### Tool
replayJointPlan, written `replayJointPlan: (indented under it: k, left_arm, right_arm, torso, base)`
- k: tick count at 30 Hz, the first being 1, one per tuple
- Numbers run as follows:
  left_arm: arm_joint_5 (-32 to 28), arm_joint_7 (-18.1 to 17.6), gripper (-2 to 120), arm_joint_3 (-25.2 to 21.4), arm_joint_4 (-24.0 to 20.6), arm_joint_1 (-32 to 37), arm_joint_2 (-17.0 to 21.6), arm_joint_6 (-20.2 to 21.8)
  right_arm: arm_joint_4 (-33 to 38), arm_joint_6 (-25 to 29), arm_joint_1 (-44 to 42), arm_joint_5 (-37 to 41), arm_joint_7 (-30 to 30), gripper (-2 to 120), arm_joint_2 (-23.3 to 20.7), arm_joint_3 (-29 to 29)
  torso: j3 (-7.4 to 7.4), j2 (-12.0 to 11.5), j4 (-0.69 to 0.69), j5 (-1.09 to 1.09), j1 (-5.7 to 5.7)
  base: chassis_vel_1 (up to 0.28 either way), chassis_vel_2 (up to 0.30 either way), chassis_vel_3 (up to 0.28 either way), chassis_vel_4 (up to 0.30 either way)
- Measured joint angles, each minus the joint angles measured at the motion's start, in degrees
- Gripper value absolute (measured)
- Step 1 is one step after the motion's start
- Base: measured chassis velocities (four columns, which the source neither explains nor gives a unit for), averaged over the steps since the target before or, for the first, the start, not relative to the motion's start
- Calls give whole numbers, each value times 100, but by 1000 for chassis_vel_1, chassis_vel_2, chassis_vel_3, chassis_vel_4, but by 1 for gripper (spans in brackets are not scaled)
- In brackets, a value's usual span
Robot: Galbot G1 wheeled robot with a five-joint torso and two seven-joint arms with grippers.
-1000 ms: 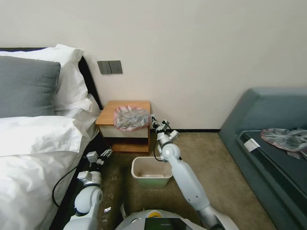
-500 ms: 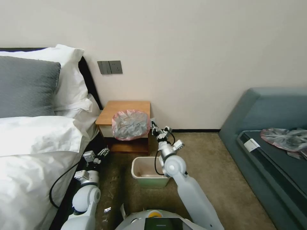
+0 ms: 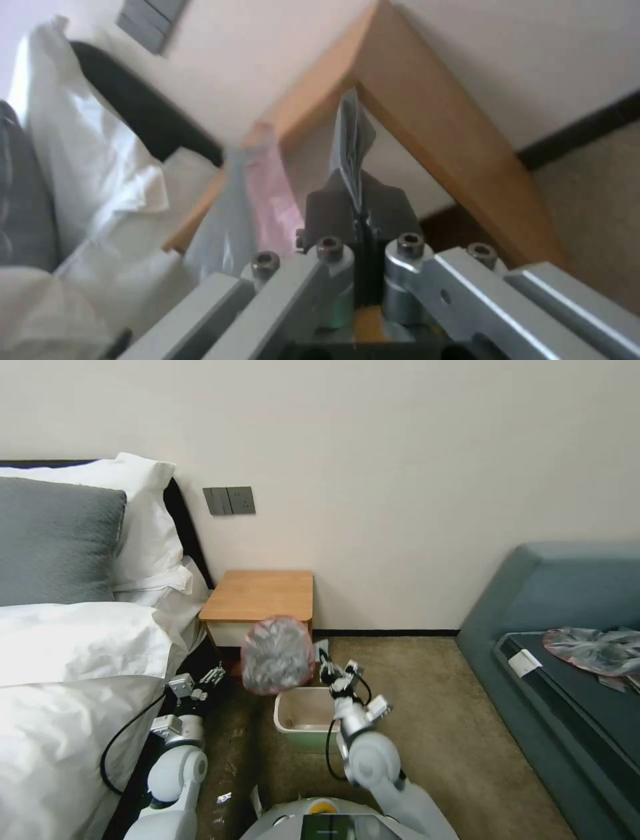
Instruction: Pick up the garbage bag from the table and place it over the trash can.
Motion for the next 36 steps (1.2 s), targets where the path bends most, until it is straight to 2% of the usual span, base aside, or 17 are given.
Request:
replayJointPlan:
  k: [16,34,36]
  left_arm:
    - [-50,-13,98,24,6,-47,94,2]
    - [-37,-14,98,43,21,-25,64,-11]
    - [-35,-14,98,43,21,-29,64,-11]
  right_arm:
    - [183,326,-1231,-763,228,0,-364,-356]
    - [204,433,-1497,-889,253,0,-380,-187]
    - [211,420,-1537,-889,257,6,-390,-156]
  torso:
    - [0,0,0,0,0]
    - [1,0,0,0,0]
    - [1,0,0,0,0]
  base:
    - [0,0,0,0]
    - [0,0,0,0]
    - [0,0,0,0]
